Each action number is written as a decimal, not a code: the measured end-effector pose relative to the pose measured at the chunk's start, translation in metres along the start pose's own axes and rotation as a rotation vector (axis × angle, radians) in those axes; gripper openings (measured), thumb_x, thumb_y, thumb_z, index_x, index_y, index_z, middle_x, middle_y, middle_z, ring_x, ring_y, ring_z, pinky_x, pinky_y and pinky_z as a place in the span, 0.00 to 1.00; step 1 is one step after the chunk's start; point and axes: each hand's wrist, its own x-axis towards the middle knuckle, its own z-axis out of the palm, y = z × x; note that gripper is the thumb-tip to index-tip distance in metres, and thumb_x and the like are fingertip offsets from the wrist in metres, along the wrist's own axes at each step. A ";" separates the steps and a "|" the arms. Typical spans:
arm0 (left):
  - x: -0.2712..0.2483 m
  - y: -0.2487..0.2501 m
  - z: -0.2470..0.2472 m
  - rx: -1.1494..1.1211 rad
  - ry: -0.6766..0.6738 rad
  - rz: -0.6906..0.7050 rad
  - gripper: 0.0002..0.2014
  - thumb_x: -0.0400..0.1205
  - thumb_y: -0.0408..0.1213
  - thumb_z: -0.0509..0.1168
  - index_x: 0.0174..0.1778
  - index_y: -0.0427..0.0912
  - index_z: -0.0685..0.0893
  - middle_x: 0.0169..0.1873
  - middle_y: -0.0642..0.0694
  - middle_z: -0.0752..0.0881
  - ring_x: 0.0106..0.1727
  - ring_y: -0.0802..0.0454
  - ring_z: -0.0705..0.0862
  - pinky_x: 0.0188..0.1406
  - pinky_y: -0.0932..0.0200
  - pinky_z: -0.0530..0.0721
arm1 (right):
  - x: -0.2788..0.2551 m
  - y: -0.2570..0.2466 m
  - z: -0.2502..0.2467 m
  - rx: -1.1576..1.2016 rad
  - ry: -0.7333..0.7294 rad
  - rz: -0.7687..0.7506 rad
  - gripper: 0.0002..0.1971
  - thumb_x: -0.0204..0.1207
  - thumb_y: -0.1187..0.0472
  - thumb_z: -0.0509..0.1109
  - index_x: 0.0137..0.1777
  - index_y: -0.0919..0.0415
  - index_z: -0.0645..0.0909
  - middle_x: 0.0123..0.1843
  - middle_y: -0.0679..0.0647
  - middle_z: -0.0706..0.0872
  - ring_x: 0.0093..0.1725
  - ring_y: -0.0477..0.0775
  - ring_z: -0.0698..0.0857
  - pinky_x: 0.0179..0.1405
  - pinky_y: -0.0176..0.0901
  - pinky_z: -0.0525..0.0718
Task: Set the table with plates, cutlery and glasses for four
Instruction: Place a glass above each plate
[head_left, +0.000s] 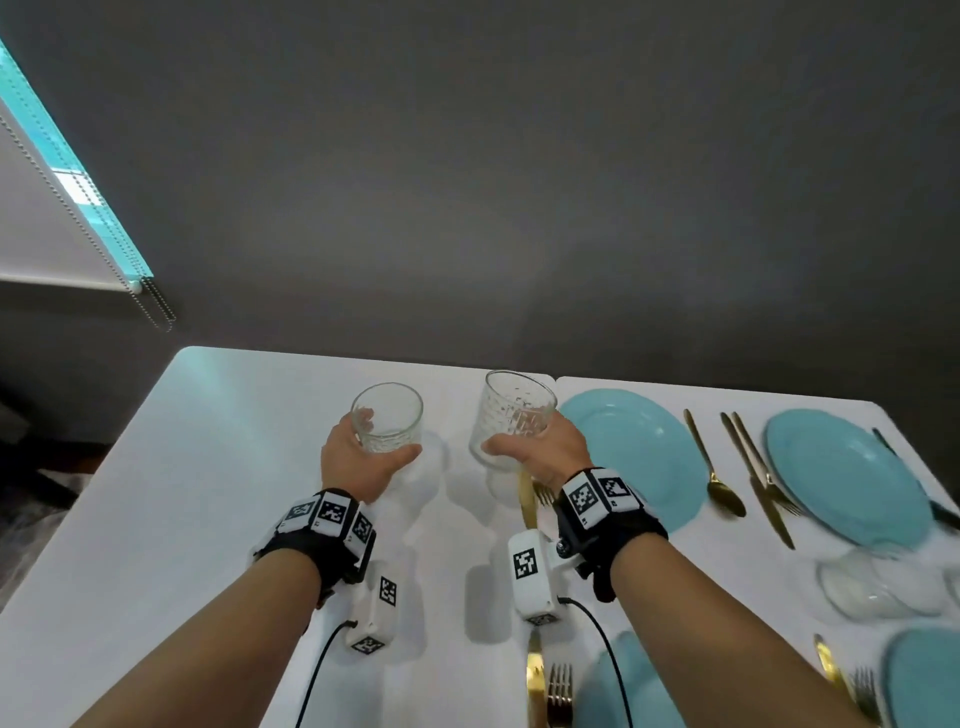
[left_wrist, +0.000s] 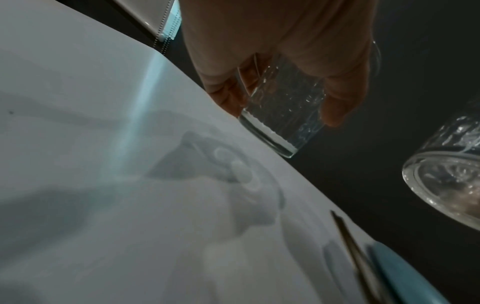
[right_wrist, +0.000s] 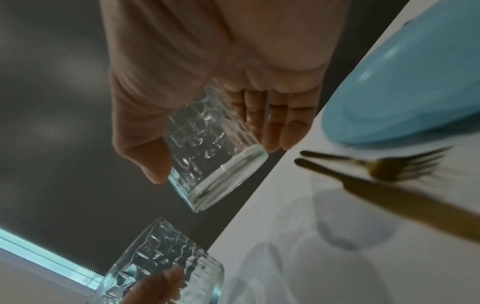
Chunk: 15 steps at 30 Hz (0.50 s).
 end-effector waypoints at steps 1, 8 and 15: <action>-0.010 0.007 0.006 -0.012 -0.009 0.013 0.36 0.65 0.38 0.81 0.69 0.41 0.76 0.67 0.44 0.80 0.67 0.45 0.80 0.63 0.60 0.73 | -0.005 0.007 -0.012 0.031 0.014 0.003 0.29 0.55 0.54 0.84 0.58 0.58 0.82 0.52 0.49 0.88 0.54 0.51 0.86 0.57 0.41 0.83; -0.094 0.044 0.050 -0.032 -0.092 0.074 0.36 0.65 0.36 0.81 0.69 0.39 0.76 0.67 0.43 0.80 0.66 0.44 0.80 0.60 0.61 0.74 | -0.049 0.073 -0.099 0.058 0.045 0.051 0.34 0.57 0.53 0.83 0.64 0.57 0.78 0.59 0.52 0.83 0.57 0.53 0.80 0.57 0.43 0.79; -0.164 0.054 0.096 -0.016 -0.171 0.062 0.36 0.64 0.35 0.81 0.69 0.39 0.76 0.63 0.42 0.81 0.56 0.50 0.79 0.55 0.62 0.75 | -0.076 0.164 -0.165 0.013 0.125 0.190 0.33 0.61 0.55 0.82 0.65 0.60 0.77 0.60 0.54 0.83 0.52 0.53 0.77 0.52 0.37 0.73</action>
